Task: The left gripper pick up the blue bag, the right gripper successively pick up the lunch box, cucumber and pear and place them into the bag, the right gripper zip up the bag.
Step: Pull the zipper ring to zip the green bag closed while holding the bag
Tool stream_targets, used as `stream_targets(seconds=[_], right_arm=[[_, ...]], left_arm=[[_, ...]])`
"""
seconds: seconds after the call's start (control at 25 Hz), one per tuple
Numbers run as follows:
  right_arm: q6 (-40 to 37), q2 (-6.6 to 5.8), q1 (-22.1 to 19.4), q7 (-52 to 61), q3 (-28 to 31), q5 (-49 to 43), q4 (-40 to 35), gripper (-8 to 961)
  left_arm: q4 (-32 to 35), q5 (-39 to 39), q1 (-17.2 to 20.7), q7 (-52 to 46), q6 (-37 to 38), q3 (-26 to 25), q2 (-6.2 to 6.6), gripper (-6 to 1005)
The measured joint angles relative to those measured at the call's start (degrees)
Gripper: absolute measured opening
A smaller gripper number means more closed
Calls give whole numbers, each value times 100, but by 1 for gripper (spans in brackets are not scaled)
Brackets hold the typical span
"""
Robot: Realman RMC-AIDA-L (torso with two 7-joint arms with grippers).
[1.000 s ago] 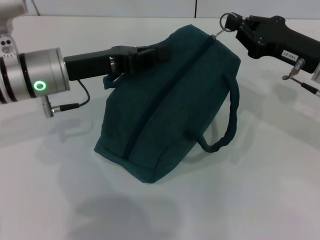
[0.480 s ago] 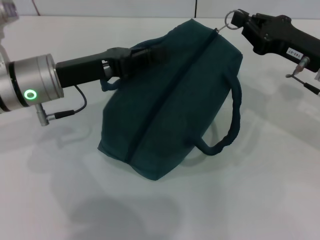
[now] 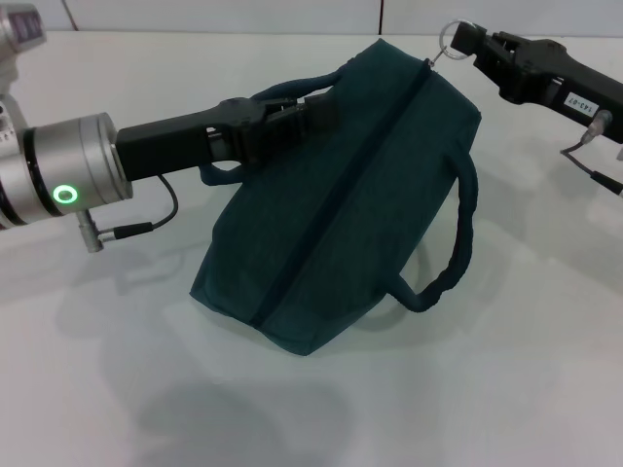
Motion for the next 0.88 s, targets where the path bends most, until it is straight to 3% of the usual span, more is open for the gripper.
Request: stream_targets(seconds=[0.44,0.88], right_arm=[[-516,-20,-17,595,486,-2,307,97],[-612,-22,-21,1087,588,30,526,100]], left_arm=[[-3,-6,-16,103,60,132,16,54],[-4,-6,-7,251,293,142,2,54]])
